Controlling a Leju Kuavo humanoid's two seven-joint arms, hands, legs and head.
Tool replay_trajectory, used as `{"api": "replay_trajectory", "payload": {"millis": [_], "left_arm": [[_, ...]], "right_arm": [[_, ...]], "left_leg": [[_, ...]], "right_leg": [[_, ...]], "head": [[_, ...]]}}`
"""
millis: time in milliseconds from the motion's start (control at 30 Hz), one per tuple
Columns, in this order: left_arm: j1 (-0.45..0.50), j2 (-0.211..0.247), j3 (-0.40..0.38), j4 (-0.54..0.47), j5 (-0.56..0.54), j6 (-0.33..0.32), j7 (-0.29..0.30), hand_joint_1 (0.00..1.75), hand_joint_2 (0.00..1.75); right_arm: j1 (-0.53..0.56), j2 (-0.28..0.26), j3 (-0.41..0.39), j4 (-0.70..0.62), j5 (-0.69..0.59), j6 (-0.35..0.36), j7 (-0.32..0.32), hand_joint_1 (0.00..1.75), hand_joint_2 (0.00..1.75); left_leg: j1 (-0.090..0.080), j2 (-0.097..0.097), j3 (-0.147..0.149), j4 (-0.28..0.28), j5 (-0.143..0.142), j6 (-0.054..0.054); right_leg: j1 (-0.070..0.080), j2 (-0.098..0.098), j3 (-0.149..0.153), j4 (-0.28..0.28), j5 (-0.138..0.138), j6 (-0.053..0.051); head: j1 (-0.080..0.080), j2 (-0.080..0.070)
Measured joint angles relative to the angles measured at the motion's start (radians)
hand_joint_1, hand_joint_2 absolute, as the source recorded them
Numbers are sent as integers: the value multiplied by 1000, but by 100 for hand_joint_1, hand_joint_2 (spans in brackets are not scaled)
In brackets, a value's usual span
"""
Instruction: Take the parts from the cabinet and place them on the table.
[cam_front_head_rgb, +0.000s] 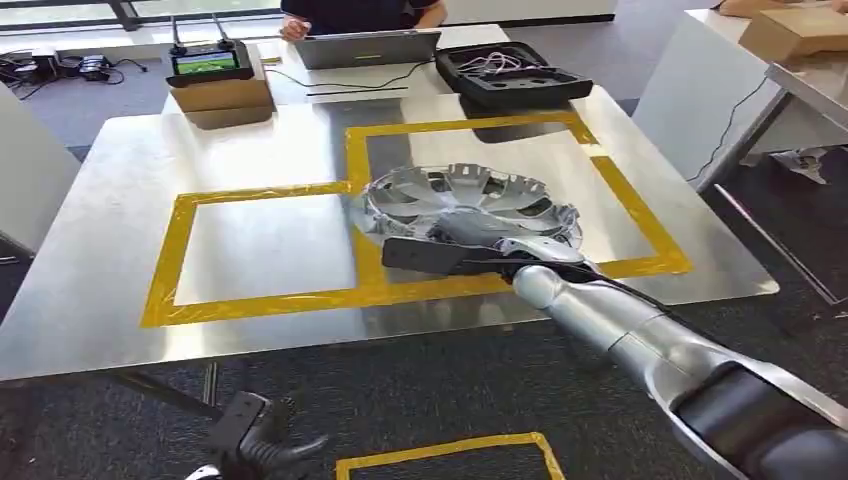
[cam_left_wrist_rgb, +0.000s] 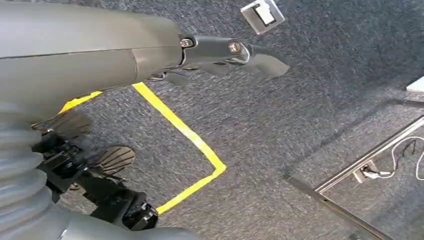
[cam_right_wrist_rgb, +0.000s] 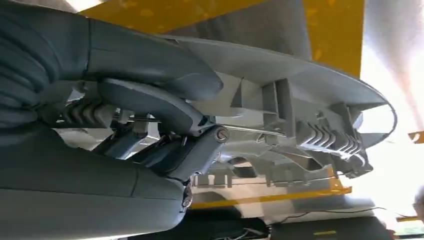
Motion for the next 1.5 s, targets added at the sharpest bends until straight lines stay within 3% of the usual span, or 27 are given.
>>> {"api": "replay_trajectory", "payload": {"millis": [733,767,900,933,1267,1500], "left_arm": [[-4,-10,-8,-1,-7,14,45,0,175],[-4,-10,-11,-1,-9,14,45,0,175],[-5,-10,-24,-1,-25,28,48,0,175],[-5,-10,-29,-2,-35,42,51,0,0],[-6,-10,-47,-4,-31,48,55,0,0],[-5,-10,-47,-3,-8,43,42,0,0]], "right_arm": [[-16,37,10,221,26,-89,47,175,175],[-16,37,10,226,27,-90,49,0,0],[-16,37,8,236,34,-99,53,0,0],[-15,37,7,237,37,-102,53,0,0],[3,37,-28,239,44,-135,4,0,0],[37,34,-95,144,-17,-159,-110,0,0]], "left_leg": [[0,0,0,0,0,0],[0,0,0,0,0,0],[0,0,0,0,0,0],[0,1,1,0,0,0],[0,1,1,0,0,0],[0,1,1,0,0,0]], "right_leg": [[0,0,0,0,0,0],[0,0,0,0,0,0],[0,0,0,0,0,0],[0,1,0,0,0,0],[0,1,0,0,0,0],[0,1,0,0,0,0]], "head": [[0,0],[0,0],[0,0],[0,0],[0,0],[0,0]]}}
